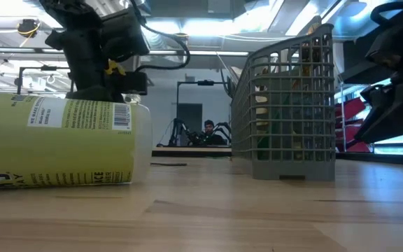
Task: Sort silverware
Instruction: Put the fork into the silverware basket
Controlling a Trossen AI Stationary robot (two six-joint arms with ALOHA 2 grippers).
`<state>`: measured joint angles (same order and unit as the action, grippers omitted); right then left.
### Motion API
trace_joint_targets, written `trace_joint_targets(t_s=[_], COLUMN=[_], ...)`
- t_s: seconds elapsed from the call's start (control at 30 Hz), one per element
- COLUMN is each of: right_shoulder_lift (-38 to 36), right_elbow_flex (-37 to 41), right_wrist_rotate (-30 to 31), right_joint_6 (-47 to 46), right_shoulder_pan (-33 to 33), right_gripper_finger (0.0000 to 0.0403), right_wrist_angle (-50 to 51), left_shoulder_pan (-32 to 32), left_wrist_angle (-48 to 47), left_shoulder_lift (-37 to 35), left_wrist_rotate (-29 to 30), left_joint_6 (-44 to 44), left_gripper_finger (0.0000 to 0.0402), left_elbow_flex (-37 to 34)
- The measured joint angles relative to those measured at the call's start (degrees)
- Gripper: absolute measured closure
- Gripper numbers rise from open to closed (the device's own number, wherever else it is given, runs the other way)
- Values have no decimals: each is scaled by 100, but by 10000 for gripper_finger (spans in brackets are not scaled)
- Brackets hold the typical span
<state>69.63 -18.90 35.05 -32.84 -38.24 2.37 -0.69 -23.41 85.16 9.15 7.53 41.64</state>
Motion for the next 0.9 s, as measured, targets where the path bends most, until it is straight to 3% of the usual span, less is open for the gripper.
trace_joint_targets(t_s=[0.67, 0.9], right_shoulder_lift=[2, 2], right_elbow_flex=[0, 0], right_wrist_rotate=[-13, -13], right_joint_6=[6, 9], right_shoulder_pan=[-2, -1], right_gripper_finger=[327, 327], right_wrist_angle=[-60, -59], left_shoulder_pan=[-13, -24], left_wrist_angle=[56, -32], left_shoulder_lift=[636, 536], left_wrist_rotate=[-68, -120], left_joint_6=[-14, -202], left_gripper_finger=[356, 394], left_elbow_flex=[20, 14])
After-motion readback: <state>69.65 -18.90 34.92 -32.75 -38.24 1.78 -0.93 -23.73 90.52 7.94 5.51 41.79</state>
